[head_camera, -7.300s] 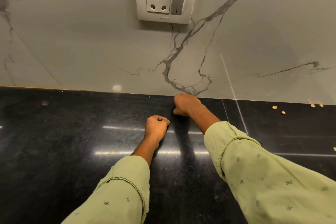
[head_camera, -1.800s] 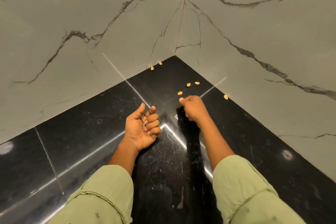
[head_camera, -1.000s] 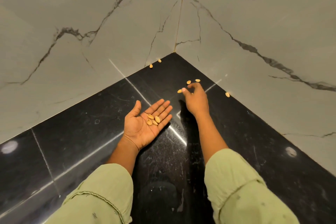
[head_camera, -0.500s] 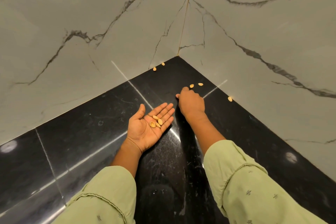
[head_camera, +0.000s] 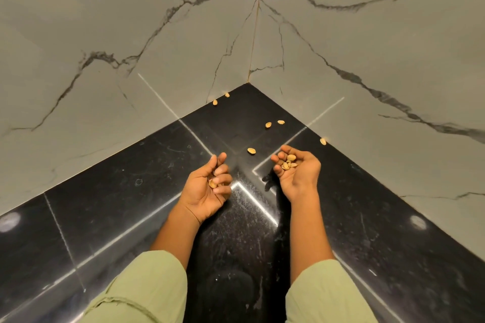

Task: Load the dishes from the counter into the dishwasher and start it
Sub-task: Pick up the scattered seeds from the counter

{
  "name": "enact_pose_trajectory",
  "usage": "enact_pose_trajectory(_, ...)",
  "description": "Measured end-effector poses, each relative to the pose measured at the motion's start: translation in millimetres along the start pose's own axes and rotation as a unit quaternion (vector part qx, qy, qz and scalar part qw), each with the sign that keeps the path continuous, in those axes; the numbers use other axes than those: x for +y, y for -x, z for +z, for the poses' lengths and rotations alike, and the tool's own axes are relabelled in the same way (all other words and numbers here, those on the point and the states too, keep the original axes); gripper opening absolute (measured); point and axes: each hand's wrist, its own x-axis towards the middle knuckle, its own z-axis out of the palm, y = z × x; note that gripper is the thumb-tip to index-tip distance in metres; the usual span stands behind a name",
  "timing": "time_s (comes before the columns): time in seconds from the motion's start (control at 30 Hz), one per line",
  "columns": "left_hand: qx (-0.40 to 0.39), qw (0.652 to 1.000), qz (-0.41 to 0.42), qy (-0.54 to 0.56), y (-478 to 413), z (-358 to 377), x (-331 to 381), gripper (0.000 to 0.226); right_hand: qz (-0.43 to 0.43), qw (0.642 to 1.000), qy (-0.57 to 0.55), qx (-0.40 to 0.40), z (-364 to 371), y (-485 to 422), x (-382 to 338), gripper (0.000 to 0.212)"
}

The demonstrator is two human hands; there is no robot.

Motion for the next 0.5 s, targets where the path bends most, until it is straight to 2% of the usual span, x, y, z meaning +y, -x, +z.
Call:
enact_pose_trajectory(0.07, 0.080, 0.993, 0.010, -0.084, -2.6, 13.3, 0.3, 0.018, 0.013, 1.000, -0.013, -0.009, -4.6, 3.6, -0.4, 0.053)
enact_pose_trajectory(0.1, 0.145, 0.972, 0.032, -0.182, -4.5, 25.7, -0.7, 0.020, 0.014, 1.000, -0.010, -0.006, -7.1, 5.0, -0.5, 0.061)
enact_pose_trajectory(0.13, 0.206, 0.924, 0.067, -0.315, -8.5, 36.7, -0.6, 0.026, 0.015, 1.000, -0.004, -0.003, -8.2, 6.6, -0.4, 0.065)
enact_pose_trajectory(0.2, 0.260, 0.769, 0.169, -0.559, -23.4, 52.1, -3.2, 0.030, 0.015, 1.000, 0.003, 0.000, -11.7, 9.3, 0.0, 0.067)
enact_pose_trajectory(0.27, 0.244, 0.609, 0.191, -0.730, -40.1, 58.0, -3.8, 0.037, 0.012, 1.000, 0.001, -0.002, -16.4, 10.3, 0.3, 0.068)
enact_pose_trajectory(0.33, 0.217, 0.511, 0.147, -0.818, -52.1, 57.2, -2.9, 0.045, 0.008, 1.000, 0.004, -0.001, -21.2, 9.0, -0.1, 0.067)
enact_pose_trajectory(0.37, 0.214, 0.480, 0.133, -0.840, -56.7, 54.7, -2.6, 0.045, 0.006, 1.000, 0.009, 0.003, -23.2, 8.7, -0.7, 0.066)
enact_pose_trajectory(0.4, 0.215, 0.463, 0.130, -0.850, -60.4, 51.9, -2.1, 0.044, 0.004, 1.000, 0.015, 0.007, -24.5, 8.6, -1.6, 0.063)
enact_pose_trajectory(0.43, 0.219, 0.462, 0.141, -0.848, -63.6, 50.3, -3.7, 0.041, 0.001, 1.000, 0.021, 0.013, -26.9, 7.6, -3.2, 0.059)
enact_pose_trajectory(0.5, 0.224, 0.483, 0.169, -0.830, -65.0, 48.5, -6.5, 0.028, -0.005, 0.999, 0.038, 0.028, -28.7, 6.2, -5.5, 0.048)
